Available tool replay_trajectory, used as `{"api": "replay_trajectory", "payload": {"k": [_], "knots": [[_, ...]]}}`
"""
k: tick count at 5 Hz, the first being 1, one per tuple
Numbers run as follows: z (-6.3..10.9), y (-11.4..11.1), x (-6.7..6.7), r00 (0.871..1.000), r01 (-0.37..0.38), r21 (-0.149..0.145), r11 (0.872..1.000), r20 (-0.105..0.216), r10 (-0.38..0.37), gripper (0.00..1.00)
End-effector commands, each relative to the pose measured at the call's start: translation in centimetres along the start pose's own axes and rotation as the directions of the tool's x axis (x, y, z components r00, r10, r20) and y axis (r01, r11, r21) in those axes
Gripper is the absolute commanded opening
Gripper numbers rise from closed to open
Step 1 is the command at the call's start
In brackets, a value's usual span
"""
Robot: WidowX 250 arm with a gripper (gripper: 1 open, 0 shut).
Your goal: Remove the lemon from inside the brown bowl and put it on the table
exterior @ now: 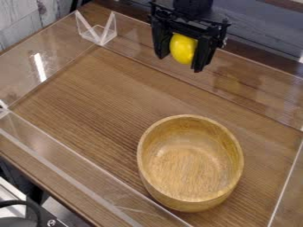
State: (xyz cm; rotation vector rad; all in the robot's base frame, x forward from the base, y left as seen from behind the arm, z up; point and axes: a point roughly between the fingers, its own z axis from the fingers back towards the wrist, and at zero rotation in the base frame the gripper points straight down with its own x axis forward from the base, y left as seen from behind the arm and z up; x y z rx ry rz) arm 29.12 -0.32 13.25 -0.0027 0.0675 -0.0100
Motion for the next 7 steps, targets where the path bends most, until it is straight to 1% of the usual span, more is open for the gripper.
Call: {"api": "replay_trajectory", "payload": {"k": [1, 2, 3, 4, 7], "knots": [[-0.3, 1.6, -1.8, 1.000, -0.007, 0.003, 1.000, -0.001, 0.007, 0.00], [-0.9, 3.5, -3.7, 1.000, 0.011, 0.003, 1.000, 0.000, -0.011, 0.00], [-1.5, 5.9, -4.5, 1.000, 0.016, 0.003, 1.000, 0.009, -0.016, 0.00], [-2.1, 7.3, -5.1, 0.999, 0.030, 0.005, 1.000, 0.016, -0.030, 0.00], [-4.6, 8.4, -5.1, 0.999, 0.033, 0.012, 0.999, 0.019, -0.033, 0.00]]}}
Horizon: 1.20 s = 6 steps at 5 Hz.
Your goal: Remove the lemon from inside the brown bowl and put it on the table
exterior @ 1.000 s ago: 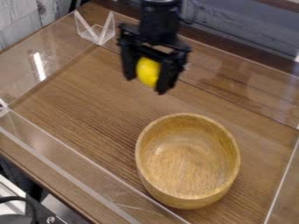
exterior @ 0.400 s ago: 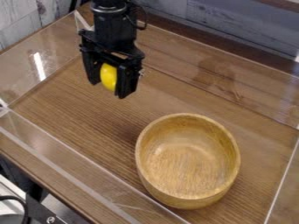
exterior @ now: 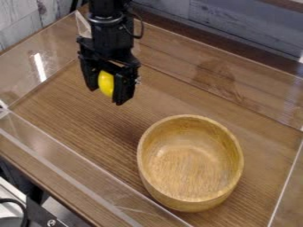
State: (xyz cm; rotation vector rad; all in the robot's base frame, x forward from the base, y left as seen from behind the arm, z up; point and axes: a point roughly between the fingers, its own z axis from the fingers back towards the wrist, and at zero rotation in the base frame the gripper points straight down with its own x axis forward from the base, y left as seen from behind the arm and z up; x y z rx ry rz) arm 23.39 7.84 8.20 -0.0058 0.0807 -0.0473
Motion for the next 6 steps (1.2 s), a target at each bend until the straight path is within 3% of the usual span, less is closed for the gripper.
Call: {"api": "replay_trajectory", "payload": {"k": [1, 6], "knots": [[0.1, 0.8, 0.3, 0.999, -0.001, 0.013, 1.000, 0.036, 0.000, 0.00], [-3.5, 1.9, 1.3, 0.998, 0.022, -0.019, 1.000, 0.058, -0.021, 0.00]]}}
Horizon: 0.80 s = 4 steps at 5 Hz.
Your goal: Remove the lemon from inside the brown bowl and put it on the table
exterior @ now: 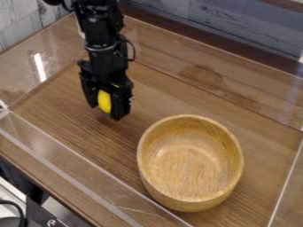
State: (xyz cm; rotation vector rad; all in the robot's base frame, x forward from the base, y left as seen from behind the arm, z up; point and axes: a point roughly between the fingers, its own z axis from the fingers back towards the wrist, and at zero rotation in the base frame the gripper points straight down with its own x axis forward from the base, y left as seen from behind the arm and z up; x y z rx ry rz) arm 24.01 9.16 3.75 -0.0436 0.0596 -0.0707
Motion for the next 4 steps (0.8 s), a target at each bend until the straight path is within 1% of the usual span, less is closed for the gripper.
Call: {"api": "replay_trajectory", "payload": {"k": [1, 4], "knots": [[0.74, 0.40, 0.50, 0.999, -0.008, 0.009, 1.000, 0.037, 0.007, 1.00], [0.91, 0.21, 0.77, 0.998, -0.034, -0.013, 0.999, 0.043, 0.034, 1.00]]}}
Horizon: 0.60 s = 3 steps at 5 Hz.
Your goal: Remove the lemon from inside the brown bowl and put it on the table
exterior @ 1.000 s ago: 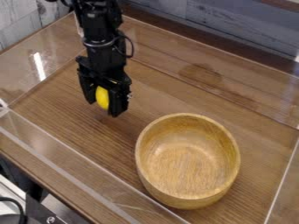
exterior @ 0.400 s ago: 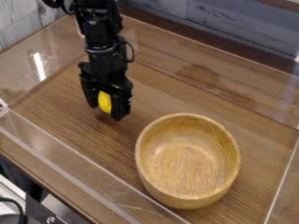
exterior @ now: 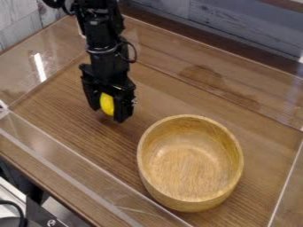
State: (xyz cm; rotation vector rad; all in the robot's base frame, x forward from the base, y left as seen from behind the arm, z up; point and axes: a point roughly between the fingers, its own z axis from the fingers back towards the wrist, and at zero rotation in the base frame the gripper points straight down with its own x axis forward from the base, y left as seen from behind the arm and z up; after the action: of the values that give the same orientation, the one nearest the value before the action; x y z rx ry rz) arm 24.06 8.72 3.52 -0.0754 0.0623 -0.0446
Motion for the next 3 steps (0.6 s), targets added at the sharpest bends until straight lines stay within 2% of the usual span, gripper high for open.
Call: {"api": "replay_trajectory", "payload": {"k": [1, 3], "knots": [[1.26, 0.53, 0.78, 0.999, -0.017, 0.015, 1.000, 0.047, 0.017, 1.00], [1.50, 0.46, 0.92, 0.998, -0.035, 0.004, 0.999, 0.053, 0.035, 1.00]]}}
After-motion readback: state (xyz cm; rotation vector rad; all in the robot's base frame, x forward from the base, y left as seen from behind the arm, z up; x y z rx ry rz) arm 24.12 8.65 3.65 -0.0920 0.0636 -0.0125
